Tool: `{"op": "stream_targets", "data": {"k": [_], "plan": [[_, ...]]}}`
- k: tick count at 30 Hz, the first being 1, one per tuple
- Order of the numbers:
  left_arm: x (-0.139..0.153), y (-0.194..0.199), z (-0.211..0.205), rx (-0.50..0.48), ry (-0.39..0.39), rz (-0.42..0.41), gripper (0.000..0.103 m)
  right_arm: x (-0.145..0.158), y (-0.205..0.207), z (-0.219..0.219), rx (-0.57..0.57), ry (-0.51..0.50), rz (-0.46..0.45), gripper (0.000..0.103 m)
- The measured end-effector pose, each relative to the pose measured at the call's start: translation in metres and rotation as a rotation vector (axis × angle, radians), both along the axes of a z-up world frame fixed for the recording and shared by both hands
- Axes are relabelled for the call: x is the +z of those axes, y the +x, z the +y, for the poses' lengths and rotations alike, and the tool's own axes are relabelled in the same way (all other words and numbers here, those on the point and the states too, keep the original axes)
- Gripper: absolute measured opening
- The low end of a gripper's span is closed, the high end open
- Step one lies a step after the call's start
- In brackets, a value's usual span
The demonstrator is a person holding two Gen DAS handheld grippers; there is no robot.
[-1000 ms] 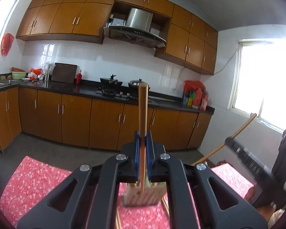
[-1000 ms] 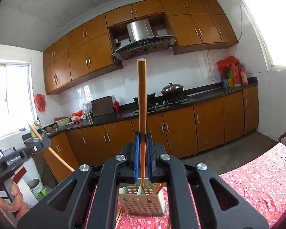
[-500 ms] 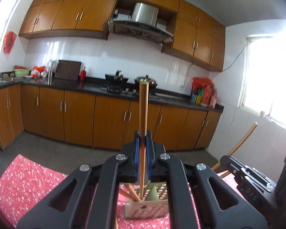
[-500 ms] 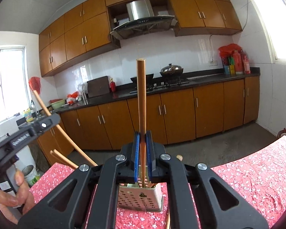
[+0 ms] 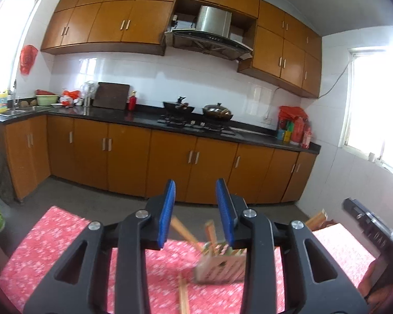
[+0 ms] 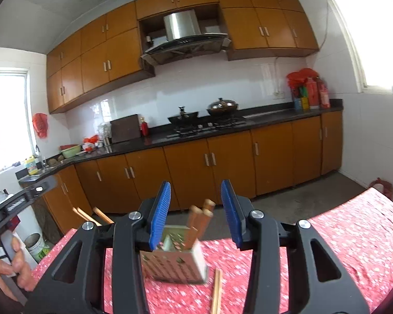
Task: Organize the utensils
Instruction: 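Lower both tools to the cloth and close the right tool on a chopstick while the left tool grasps another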
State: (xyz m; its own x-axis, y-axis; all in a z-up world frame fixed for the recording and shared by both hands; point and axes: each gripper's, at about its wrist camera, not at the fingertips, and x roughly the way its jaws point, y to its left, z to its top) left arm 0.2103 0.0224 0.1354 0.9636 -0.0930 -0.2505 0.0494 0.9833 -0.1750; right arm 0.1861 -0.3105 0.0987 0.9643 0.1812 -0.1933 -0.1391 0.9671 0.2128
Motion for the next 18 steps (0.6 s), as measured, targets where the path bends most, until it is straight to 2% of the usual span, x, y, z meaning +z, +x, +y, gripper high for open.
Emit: {"op": "stream_targets", "data": {"k": [3,8,12,16,18], "plan": [[-0.018,-0.016,0.016,0.032,0.018,0.048,0.034,-0.017,-0.011,-0.015,-0.04,-0.009,0.051,0.042],[-0.071,-0.031,0.035,0.064,0.072,0.165,0.035,-0.08,-0.008,-0.03,-0.063,-0.046,0.27,0.041],[-0.125,-0.03,0.038,0.038,0.092,0.315,0.035,-0.146,0.008,-0.021,0.036,-0.031,0.513,0.029],[-0.164,-0.029,0.031,-0.016,0.068,0.427,0.035,-0.191,0.01,-0.004,0.108,-0.03,0.643,0.023],[-0.18,-0.03,0.029,-0.039,0.051,0.465,0.035,-0.201,0.012,0.003,0.12,-0.036,0.674,0.023]]}}
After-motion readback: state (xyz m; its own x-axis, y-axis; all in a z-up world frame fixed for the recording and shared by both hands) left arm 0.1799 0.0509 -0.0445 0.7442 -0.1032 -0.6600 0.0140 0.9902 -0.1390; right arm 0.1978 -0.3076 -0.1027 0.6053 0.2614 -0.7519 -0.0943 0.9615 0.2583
